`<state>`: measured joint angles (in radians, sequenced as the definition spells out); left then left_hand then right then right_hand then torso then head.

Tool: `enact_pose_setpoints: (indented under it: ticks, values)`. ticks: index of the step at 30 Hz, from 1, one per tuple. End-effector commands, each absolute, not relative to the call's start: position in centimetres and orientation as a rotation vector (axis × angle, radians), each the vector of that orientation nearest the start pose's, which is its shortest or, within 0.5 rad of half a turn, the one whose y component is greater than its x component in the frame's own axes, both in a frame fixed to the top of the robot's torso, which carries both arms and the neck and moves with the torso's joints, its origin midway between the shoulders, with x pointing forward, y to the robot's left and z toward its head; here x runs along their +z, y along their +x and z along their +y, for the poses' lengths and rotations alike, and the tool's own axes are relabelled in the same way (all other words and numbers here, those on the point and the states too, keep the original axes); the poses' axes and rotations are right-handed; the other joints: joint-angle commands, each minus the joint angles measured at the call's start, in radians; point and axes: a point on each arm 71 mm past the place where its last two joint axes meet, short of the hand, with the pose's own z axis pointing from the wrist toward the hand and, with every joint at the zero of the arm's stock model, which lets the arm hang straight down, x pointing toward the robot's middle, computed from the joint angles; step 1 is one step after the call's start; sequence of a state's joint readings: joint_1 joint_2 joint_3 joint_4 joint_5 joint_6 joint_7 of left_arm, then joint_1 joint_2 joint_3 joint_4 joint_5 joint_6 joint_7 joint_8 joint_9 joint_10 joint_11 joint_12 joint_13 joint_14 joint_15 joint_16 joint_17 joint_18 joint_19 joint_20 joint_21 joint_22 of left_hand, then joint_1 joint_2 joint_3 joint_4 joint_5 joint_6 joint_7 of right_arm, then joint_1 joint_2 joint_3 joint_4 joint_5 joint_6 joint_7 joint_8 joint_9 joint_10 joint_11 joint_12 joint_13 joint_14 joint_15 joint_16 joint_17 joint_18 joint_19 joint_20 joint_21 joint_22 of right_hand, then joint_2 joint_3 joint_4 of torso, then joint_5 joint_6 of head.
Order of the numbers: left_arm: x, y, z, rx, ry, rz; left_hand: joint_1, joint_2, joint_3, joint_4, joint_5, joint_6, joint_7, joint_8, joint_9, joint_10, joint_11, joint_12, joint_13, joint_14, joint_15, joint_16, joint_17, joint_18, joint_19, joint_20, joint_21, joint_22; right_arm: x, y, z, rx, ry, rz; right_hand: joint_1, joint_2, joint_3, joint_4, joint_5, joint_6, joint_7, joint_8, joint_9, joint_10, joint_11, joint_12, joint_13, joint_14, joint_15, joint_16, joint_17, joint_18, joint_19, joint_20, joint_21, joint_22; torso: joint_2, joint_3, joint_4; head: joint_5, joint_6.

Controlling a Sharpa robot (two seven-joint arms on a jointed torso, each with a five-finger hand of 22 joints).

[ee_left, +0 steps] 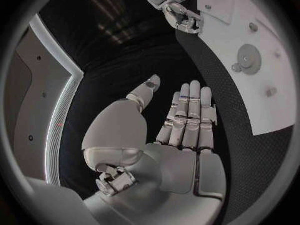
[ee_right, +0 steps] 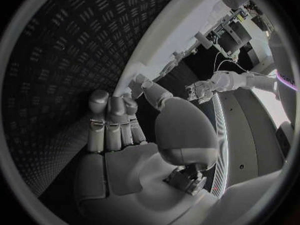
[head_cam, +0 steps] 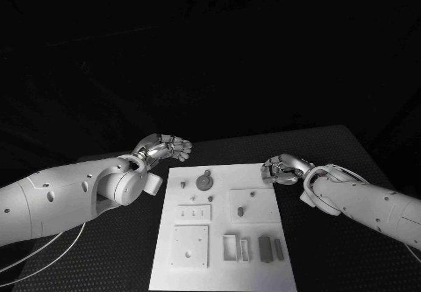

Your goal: Assemble the parts on the task board

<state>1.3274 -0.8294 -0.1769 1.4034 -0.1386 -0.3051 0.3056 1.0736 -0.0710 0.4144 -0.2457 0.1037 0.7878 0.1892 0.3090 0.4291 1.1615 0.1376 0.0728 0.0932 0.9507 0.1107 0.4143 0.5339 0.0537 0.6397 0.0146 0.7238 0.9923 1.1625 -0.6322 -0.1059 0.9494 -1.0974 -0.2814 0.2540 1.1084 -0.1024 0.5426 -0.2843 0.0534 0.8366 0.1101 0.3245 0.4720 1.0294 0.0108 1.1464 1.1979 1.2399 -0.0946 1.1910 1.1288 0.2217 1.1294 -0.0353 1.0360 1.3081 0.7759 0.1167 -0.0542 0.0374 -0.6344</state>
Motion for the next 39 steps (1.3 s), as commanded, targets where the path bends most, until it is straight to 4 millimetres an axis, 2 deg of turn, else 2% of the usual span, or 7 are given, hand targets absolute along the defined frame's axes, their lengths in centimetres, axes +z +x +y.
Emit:
enact_pose_setpoints:
  ticks: [1, 12, 23, 39]
  values:
    - [-17.22, 51.57, 23.69, -1.343, -0.931, 1.531, -0.013, -0.002, -0.001, -0.007, -0.006, -0.001, 0.007, -0.004, 0.001, 0.001, 0.001, -0.003, -0.001, 0.000, 0.005, -0.006, 0.001, 0.020, -0.002, 0.002, 0.006, -0.001, -25.23, 55.22, -25.93, 0.733, 0.086, 1.745, 0.003, 0.010, 0.006, 0.001, -0.005, 0.101, 0.017, 0.005, 0.002, -0.057, 0.006, 0.004, -0.001, -0.003, 0.004, 0.004, 0.002, 0.040, -0.006, 0.002, 0.004, 0.017, 0.000, -0.0002, -0.0001, 0.001, -0.001]
    - [-17.23, 51.59, 23.77, -1.339, -0.932, 1.532, -0.014, -0.002, 0.000, -0.008, -0.007, -0.002, 0.007, -0.004, 0.001, 0.000, 0.001, -0.003, -0.001, 0.000, 0.005, -0.006, 0.001, 0.020, -0.002, 0.002, 0.006, -0.001, -25.28, 55.22, -25.89, 0.726, 0.076, 1.750, 0.007, 0.021, 0.016, 0.001, -0.005, 0.122, 0.010, 0.013, 0.004, -0.057, 0.000, 0.006, -0.002, -0.003, -0.001, 0.004, 0.003, 0.040, -0.007, 0.002, 0.006, 0.017, 0.000, 0.0002, -0.0010, 0.003, -0.004]
    - [-17.24, 51.63, 23.75, -1.339, -0.932, 1.532, -0.014, -0.002, 0.000, -0.008, -0.007, -0.002, 0.007, -0.004, 0.001, 0.000, 0.002, -0.004, -0.001, 0.000, 0.005, -0.007, 0.002, 0.020, -0.003, 0.002, 0.007, -0.001, -25.37, 55.22, -25.71, 0.719, 0.074, 1.757, 0.012, 0.034, 0.067, 0.011, -0.005, 0.185, -0.013, 0.047, 0.027, -0.041, -0.021, 0.012, -0.008, 0.006, -0.020, 0.006, 0.006, 0.040, 0.001, 0.002, 0.015, 0.016, 0.000, 0.0006, -0.0012, 0.003, -0.006]
    - [-17.25, 51.61, 23.76, -1.337, -0.933, 1.535, -0.015, -0.003, 0.002, -0.010, -0.008, -0.003, 0.008, -0.005, 0.001, -0.001, 0.002, -0.004, -0.002, 0.000, 0.005, -0.007, 0.002, 0.020, -0.003, 0.002, 0.007, -0.001, -25.35, 55.22, -25.70, 0.707, 0.083, 1.742, 0.004, 0.026, 0.089, 0.013, -0.005, 0.202, -0.022, 0.065, 0.047, -0.036, -0.030, 0.014, -0.010, 0.010, -0.029, 0.005, 0.006, 0.040, 0.005, 0.001, 0.018, 0.014, 0.000, 0.0002, -0.0002, 0.000, -0.008]
